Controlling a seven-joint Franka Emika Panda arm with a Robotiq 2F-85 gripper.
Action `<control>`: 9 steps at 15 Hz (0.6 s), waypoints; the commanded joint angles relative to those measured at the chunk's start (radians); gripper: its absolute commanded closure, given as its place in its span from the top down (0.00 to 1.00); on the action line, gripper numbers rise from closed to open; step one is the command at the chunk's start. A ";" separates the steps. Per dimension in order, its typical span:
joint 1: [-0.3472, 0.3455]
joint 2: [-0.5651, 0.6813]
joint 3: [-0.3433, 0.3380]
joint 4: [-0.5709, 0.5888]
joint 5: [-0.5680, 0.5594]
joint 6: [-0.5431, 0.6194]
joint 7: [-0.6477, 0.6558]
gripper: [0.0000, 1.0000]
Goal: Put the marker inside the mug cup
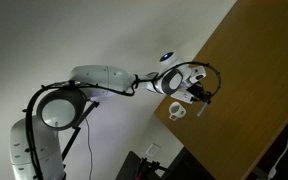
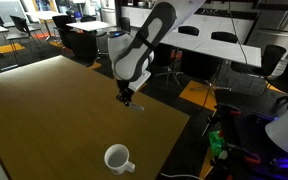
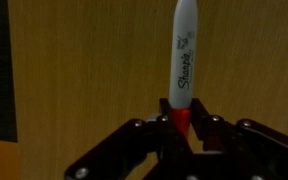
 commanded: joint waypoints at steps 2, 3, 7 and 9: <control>-0.030 0.002 0.033 0.004 -0.004 0.034 -0.035 0.06; -0.038 -0.001 0.044 0.000 -0.006 0.042 -0.054 0.06; -0.088 -0.022 0.103 -0.022 -0.002 0.078 -0.176 0.06; -0.121 -0.036 0.138 -0.037 0.000 0.096 -0.250 0.06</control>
